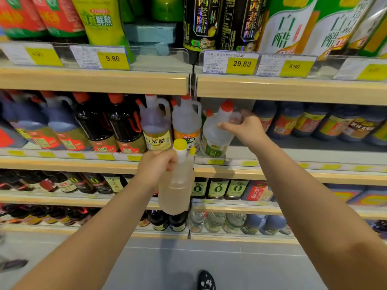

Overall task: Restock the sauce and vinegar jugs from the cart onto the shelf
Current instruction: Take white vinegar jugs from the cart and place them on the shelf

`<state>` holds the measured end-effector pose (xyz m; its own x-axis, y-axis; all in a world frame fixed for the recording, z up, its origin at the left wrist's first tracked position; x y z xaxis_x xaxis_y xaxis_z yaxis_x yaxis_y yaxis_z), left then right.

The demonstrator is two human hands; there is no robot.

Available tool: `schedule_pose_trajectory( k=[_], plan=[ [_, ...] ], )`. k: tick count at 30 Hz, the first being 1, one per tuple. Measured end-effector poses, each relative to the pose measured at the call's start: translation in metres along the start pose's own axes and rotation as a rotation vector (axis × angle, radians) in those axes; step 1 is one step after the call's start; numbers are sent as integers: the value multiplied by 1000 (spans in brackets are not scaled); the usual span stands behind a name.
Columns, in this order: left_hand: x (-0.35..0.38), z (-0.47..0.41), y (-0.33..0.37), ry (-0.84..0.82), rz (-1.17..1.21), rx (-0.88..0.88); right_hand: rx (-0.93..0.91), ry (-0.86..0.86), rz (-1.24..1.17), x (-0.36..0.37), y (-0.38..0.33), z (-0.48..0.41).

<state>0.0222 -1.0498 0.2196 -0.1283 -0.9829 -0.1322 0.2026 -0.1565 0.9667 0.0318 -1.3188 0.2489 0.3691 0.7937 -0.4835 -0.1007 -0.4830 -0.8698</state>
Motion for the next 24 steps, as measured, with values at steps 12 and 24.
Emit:
schedule_pose_trajectory(
  k=[12,24],
  plan=[
    [21,5,2,-10,32,-66,158,2,-575,30,40,-23],
    [76,37,25,-266,547,-433,-119,252,45,49,62,158]
  ],
)
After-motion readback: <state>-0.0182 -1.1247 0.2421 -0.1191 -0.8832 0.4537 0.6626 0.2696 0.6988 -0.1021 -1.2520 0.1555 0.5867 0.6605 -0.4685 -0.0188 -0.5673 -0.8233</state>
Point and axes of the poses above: each hand's wrist, its own z-axis away from the middle knuckle, its own x-axis out of the palm, y = z × x, the point moved 6 cm from there along -z, towards the middle knuckle, and after that the axes turned 2 degrees about z, right-handed, at the moved point
